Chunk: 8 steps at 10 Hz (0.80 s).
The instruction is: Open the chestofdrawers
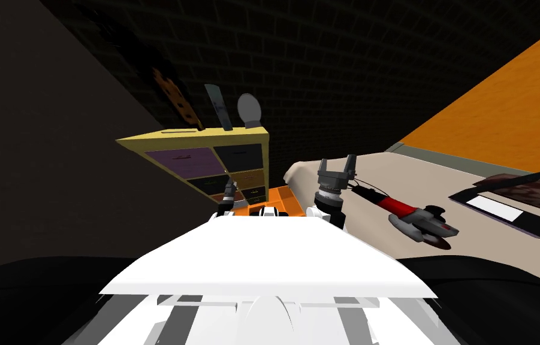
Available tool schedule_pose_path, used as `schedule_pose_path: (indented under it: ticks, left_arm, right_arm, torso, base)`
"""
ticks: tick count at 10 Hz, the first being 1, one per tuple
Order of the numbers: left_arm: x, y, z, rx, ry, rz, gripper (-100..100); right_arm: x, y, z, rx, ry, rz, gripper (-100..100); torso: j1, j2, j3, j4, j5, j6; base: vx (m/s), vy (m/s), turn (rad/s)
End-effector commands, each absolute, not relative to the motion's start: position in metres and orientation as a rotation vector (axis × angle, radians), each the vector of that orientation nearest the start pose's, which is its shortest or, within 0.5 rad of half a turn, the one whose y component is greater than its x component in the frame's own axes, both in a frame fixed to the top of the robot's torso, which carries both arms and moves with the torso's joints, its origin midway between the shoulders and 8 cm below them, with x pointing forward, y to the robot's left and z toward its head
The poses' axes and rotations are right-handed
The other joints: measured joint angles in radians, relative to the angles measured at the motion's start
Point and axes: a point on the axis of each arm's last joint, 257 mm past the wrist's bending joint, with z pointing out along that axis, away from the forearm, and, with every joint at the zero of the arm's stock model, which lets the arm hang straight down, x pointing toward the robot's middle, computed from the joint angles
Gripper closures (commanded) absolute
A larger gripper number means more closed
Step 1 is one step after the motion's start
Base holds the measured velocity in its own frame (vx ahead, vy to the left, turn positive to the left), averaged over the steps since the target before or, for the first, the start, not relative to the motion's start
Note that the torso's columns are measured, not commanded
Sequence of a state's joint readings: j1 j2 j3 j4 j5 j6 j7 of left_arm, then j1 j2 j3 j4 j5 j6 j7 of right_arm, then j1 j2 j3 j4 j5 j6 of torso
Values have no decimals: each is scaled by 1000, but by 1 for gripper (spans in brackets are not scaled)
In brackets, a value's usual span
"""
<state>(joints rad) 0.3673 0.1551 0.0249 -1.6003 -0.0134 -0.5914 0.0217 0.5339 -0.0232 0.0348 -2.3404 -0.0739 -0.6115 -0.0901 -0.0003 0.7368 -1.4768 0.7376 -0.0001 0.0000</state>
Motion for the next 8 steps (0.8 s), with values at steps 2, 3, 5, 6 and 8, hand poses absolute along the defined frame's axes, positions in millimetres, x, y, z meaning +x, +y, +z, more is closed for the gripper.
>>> schedule_pose_path:
  ticks: [2, 3, 5, 6, 8]
  left_arm:
    - [410, 308, -251, -966, 1051, -1148, -100]
    - [410, 301, -263, -1005, 1037, -1155, -100]
    - [410, 291, -273, -1053, 1008, -1169, -100]
    - [410, 285, -276, -1079, 991, -1179, -100]
    - [411, 275, -280, -1116, 962, -1193, -100]
  right_arm:
    - [309, -274, 59, 607, 463, 1488, 0]
    - [309, -274, 59, 607, 463, 1488, 0]
    - [309, -274, 59, 607, 463, 1488, 0]
    - [309, -274, 59, 607, 463, 1488, 0]
    - [309, -274, 59, 607, 463, 1488, 0]
  torso:
    - [0, 2, 1, 1, 0, 0]
    - [1, 3, 2, 1, 0, 0]
    - [0, 1, 0, 0, 0, 0]
    - [0, 2, 1, 0, 0, 0]
    - [2, 2, 1, 1, 0, 0]
  base:
    - [44, -65, -5]
    - [59, -57, -8]
    - [50, -61, -3]
    - [31, -44, -2]
    - [18, -24, -2]
